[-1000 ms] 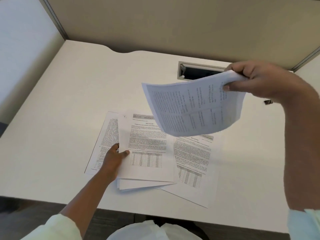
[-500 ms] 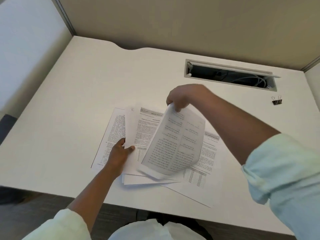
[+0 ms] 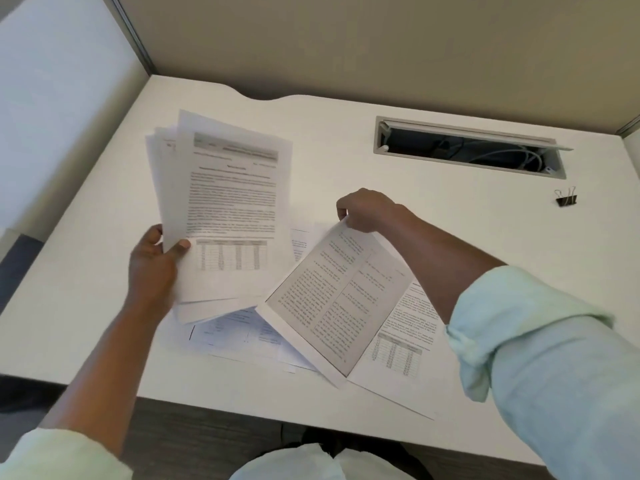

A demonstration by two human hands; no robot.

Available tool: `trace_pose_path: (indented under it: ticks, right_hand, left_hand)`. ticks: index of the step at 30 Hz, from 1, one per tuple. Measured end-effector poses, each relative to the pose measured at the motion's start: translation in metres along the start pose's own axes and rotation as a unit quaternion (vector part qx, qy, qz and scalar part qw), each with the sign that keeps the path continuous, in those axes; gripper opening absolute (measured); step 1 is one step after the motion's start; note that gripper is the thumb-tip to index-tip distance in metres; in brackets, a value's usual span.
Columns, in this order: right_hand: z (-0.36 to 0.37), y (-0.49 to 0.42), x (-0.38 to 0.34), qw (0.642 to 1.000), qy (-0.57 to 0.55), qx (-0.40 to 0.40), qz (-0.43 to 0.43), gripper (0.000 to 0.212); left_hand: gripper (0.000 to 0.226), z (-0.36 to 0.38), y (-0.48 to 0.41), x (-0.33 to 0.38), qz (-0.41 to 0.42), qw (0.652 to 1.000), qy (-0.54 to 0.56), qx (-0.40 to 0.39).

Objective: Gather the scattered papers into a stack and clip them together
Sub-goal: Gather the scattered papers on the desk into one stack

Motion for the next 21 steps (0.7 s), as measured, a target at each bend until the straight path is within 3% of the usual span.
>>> trace_pose_path:
  ticks: [5, 7, 15, 21]
  right_hand:
    - [0.006, 0.001, 0.023, 0.985, -0.164, 0.044, 0.011, 0.017]
    - [0.007, 0.003, 0.031, 0.976, -0.212, 0.058, 0.016, 0.013]
    - [0.009, 0.019, 0.067, 0.953, -0.283, 0.099, 0.049, 0.009]
    - [-0.004, 0.025, 0.069, 0.939, -0.328, 0.093, 0.032, 0.009]
  left_hand:
    - [0.031, 0.004, -0.014, 0.025, 0.004, 0.997, 0.051, -0.059]
    - [0.041, 0.013, -0.016, 0.036, 0.009, 0.994, 0.062, -0.092]
    - [0.048, 0.037, -0.025, 0.073, 0.030, 0.980, 0.067, -0.183]
    - [0.044, 0.070, -0.017, 0.068, -0.007, 0.963, 0.045, -0.265]
Point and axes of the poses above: each hand's wrist, its own y-axis away from the middle knuckle, its own z-axis out of the palm, x = y × z, the point moved 9 cm from there along -y, towards the middle knuckle, and after that the axes turned 2 degrees about z, right-handed, at the moved point
